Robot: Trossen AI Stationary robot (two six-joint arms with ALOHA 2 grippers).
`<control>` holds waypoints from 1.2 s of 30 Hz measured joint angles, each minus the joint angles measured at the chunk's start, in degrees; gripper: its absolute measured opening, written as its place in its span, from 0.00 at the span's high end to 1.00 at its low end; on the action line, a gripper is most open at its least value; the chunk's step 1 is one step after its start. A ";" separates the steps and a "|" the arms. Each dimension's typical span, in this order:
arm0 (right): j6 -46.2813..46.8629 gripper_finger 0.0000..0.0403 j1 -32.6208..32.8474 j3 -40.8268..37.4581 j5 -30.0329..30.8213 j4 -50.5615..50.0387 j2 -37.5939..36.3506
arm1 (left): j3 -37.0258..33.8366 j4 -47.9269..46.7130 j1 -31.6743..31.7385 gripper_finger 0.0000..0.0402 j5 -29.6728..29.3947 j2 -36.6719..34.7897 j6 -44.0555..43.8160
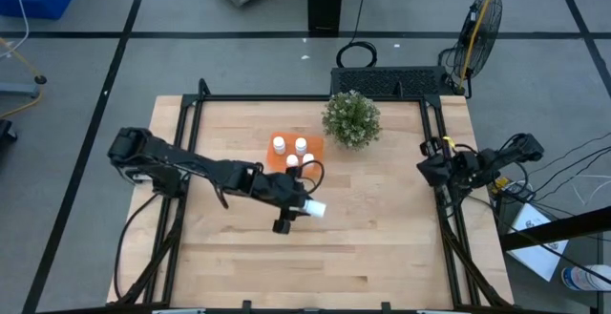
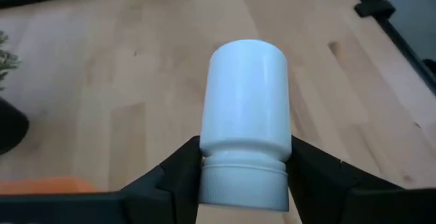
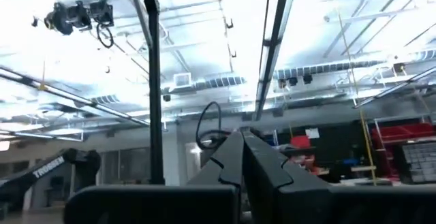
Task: Pick and place pill bottles into a basket
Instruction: Put the white pill bottle into the orange bin
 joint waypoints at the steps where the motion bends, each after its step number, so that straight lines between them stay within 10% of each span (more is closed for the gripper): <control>1: 0.08 1.00 0.00 0.00 0.03 -0.12 0.08 | 0.00 0.01 0.43 0.53 0.02 0.08 -0.12; 11: 17.81 0.95 -0.32 0.02 6.40 -6.89 17.32 | 0.00 0.55 3.36 0.56 0.92 0.36 -1.43; 26: 25.41 0.19 -7.48 14.77 1.55 11.98 67.94 | 0.00 -0.22 3.54 0.55 2.13 0.39 -3.74; 36: 25.93 0.08 -11.60 28.59 -2.79 5.38 81.57 | 0.00 -4.07 2.75 0.54 -0.52 0.43 -4.84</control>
